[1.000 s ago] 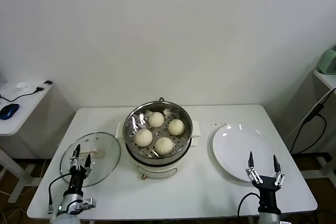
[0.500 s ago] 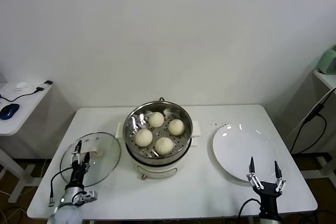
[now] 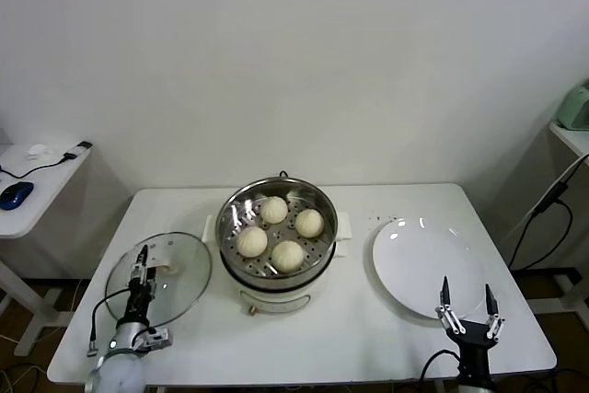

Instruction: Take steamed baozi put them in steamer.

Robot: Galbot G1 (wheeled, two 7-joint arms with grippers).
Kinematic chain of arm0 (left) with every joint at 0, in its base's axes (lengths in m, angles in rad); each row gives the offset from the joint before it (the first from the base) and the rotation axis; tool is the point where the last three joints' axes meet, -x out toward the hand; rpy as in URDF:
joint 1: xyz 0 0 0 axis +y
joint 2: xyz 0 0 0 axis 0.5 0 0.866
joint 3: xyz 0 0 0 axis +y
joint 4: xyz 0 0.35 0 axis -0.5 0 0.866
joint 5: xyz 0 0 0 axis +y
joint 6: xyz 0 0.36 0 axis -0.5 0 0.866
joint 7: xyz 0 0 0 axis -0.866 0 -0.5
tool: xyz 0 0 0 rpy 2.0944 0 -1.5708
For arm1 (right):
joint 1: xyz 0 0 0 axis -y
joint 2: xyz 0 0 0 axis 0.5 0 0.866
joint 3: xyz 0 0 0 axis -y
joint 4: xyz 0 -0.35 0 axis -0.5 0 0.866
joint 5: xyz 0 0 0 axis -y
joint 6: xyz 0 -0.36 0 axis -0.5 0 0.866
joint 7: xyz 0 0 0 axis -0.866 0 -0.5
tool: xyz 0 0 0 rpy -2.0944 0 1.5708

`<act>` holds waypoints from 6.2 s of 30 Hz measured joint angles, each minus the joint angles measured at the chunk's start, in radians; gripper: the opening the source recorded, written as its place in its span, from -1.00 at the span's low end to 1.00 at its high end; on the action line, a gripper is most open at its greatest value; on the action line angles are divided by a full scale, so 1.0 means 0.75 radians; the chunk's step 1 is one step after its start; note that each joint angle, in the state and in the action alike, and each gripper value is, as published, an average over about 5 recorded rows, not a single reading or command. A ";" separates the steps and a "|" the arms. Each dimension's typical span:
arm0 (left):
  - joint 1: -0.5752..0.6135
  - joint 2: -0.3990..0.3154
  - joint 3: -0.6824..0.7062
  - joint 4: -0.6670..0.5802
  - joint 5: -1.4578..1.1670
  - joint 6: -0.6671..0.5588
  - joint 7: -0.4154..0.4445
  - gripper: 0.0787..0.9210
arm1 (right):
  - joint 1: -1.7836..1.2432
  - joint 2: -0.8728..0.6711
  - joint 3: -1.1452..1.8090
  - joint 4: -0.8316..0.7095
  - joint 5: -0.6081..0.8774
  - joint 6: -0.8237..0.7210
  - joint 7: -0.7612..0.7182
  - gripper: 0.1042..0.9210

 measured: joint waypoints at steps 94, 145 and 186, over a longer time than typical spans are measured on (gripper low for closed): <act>-0.274 0.040 0.850 -0.835 0.101 0.571 0.841 -0.86 | 0.014 0.052 0.075 -0.076 -0.005 0.037 0.015 0.76; -0.228 -0.026 0.824 -0.739 0.168 0.570 0.752 -0.37 | 0.003 0.066 0.053 -0.074 -0.042 0.059 -0.002 0.76; 0.381 0.000 -0.001 -1.030 -1.528 0.218 0.301 0.77 | 0.090 -0.052 -0.077 0.017 0.040 -0.318 0.052 0.76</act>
